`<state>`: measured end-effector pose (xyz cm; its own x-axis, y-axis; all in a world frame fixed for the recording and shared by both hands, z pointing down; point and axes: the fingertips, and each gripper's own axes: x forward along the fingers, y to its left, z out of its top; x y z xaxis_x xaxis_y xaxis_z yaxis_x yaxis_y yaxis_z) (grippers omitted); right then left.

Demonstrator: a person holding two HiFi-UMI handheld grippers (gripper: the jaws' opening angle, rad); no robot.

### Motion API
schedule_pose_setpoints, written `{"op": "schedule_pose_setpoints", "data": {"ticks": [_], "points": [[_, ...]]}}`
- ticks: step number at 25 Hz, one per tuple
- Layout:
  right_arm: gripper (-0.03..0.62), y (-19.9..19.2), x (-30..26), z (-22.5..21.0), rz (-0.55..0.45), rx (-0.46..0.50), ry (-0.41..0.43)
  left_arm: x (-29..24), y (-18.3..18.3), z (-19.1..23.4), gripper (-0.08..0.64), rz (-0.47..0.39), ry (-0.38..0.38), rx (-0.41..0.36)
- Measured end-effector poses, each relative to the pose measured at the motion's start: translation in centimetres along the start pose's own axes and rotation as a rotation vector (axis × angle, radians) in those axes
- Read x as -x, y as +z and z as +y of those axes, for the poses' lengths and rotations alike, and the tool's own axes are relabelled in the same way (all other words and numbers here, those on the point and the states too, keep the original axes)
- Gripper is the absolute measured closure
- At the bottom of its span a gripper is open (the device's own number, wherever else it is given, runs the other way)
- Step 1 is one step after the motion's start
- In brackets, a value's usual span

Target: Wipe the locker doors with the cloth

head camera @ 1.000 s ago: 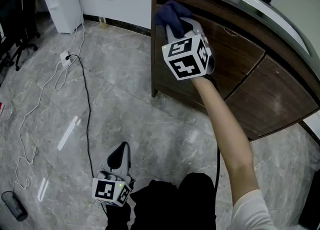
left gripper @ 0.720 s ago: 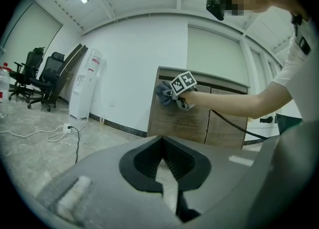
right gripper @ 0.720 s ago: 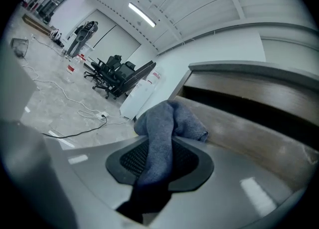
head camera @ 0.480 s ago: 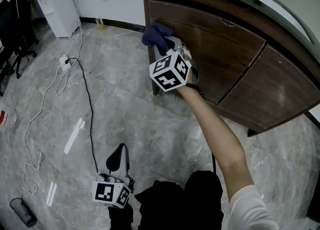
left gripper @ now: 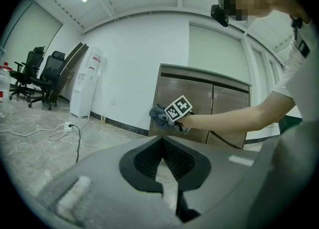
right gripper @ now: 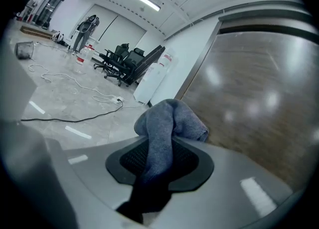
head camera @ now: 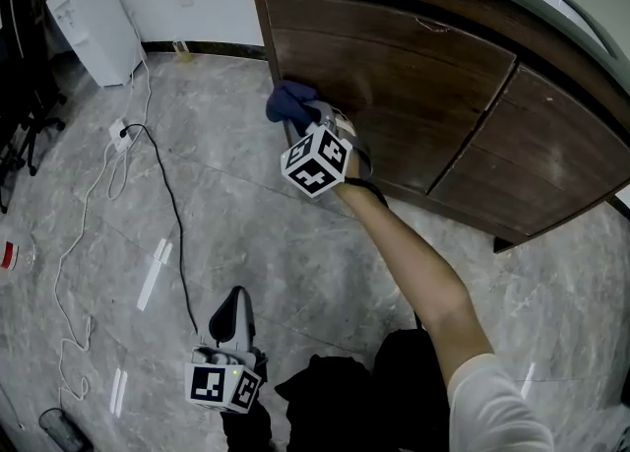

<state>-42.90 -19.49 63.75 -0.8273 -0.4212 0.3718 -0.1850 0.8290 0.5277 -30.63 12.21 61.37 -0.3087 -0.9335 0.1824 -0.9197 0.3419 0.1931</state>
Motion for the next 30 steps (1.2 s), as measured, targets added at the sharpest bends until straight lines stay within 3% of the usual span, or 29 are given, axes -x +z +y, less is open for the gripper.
{"op": "schedule_pose_setpoints", "data": {"ticks": [8, 21, 26, 30], "points": [[0.479, -5.1, -2.6, 3.9, 0.079, 0.031, 0.057, 0.0, -0.4, 0.8, 0.56, 0.015, 0.005, -0.014], [0.481, -10.5, -4.9, 7.6, 0.186, -0.004, 0.138, -0.9, -0.8, 0.9, 0.56, 0.04, 0.01, -0.013], [0.482, -8.4, -2.0, 7.4, 0.079, -0.03, 0.224, -1.3, -0.3, 0.3, 0.56, 0.037, 0.007, -0.022], [0.483, -5.4, 2.5, 7.1, -0.042, 0.024, 0.28, -2.6, 0.0, -1.3, 0.56, 0.035, -0.009, -0.034]]}}
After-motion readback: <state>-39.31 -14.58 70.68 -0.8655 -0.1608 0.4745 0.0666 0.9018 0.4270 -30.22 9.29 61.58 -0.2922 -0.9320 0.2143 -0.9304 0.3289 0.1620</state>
